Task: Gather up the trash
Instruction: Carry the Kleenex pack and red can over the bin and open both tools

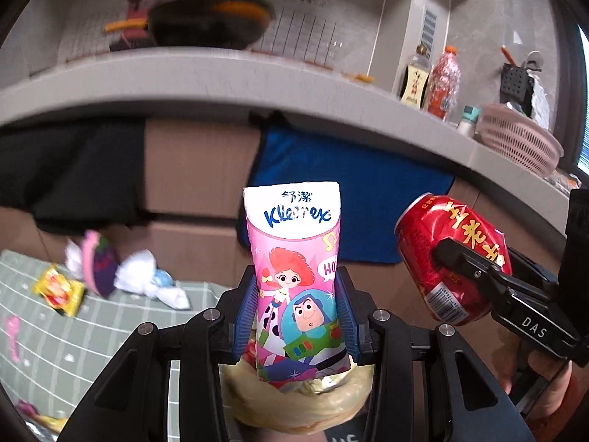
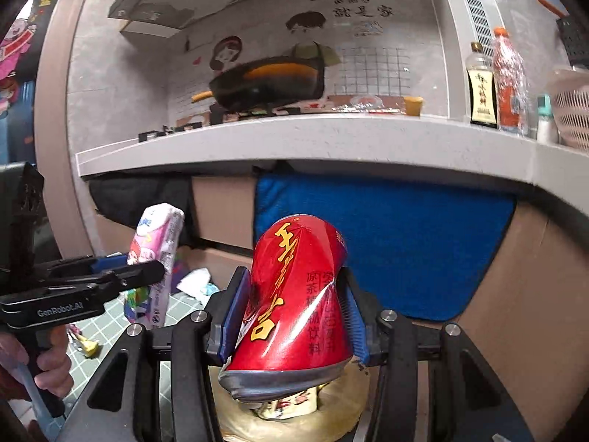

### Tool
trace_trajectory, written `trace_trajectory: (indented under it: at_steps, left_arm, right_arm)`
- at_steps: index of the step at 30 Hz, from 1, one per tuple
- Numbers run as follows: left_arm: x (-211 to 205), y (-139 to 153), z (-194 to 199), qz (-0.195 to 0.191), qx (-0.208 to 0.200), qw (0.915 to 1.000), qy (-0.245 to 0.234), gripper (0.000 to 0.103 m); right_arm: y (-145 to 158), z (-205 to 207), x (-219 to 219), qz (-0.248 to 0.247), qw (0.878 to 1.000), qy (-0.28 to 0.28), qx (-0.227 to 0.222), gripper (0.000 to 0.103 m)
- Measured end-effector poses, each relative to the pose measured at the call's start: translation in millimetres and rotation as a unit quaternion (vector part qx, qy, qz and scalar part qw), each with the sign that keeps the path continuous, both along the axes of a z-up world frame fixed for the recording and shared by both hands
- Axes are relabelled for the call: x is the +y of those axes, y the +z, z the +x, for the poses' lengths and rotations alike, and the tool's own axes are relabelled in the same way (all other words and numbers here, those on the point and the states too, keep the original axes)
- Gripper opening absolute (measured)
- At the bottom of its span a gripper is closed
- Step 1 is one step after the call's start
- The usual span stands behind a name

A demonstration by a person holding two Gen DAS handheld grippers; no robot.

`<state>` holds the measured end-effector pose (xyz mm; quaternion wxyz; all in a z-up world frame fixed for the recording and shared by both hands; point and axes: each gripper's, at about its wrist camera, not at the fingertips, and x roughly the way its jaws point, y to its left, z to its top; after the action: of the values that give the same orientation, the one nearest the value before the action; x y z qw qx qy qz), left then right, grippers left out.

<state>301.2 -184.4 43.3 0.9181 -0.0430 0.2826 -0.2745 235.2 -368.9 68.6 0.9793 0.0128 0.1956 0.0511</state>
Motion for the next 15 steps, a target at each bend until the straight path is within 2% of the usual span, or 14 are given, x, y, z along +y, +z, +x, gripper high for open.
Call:
trace_trajectory:
  at_steps: [8,15]
  left_arm:
    - [-20,-55,34,0.022,0.058,0.9980,-0.011,0.041]
    - [-28,-85,55,0.011,0.102,0.9939,-0.039,0.042]
  right_arm:
    - [-45,32,-18,0.025,0.999,-0.003,0.046,0.046]
    - [-70,56,-28,0.047,0.996,-0.003,0.071,0.046]
